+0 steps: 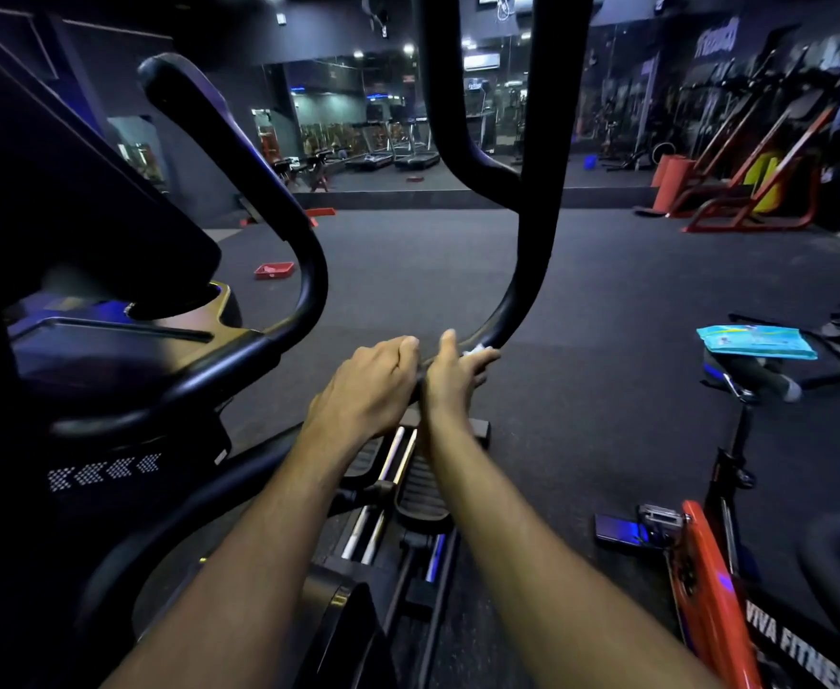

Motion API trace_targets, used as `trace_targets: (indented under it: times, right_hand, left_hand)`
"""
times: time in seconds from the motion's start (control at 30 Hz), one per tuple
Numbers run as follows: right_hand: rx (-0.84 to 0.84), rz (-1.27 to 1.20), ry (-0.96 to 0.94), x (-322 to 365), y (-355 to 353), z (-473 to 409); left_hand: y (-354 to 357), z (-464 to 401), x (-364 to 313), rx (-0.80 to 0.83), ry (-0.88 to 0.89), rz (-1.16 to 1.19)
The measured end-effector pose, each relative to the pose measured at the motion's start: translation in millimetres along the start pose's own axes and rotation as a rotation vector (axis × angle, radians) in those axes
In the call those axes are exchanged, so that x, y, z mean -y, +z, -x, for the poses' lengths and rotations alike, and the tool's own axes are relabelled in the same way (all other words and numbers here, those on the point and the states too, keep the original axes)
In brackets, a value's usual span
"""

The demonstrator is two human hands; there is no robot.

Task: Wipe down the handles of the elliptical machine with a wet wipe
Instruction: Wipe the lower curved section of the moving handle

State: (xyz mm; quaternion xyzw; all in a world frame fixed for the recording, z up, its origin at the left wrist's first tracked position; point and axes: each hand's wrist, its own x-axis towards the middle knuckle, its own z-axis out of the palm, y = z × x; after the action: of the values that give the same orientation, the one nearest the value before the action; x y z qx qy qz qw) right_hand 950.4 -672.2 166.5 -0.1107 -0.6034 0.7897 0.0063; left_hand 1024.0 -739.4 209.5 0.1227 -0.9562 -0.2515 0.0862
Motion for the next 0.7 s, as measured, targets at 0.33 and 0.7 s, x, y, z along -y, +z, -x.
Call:
trace_targets:
  times: [0.33,0.7]
  right_hand:
    - [0.005,0.325,-0.272,8.1,-18.3,-32.0]
    - [0.332,0.502,-0.700,-67.1,-22.8,69.6]
  left_hand:
    - [-4.3,4.3,-0.6,-0.034,0.068,0.123]
    - [-14.5,15.7,-2.8,-0.143,0.107,0.412]
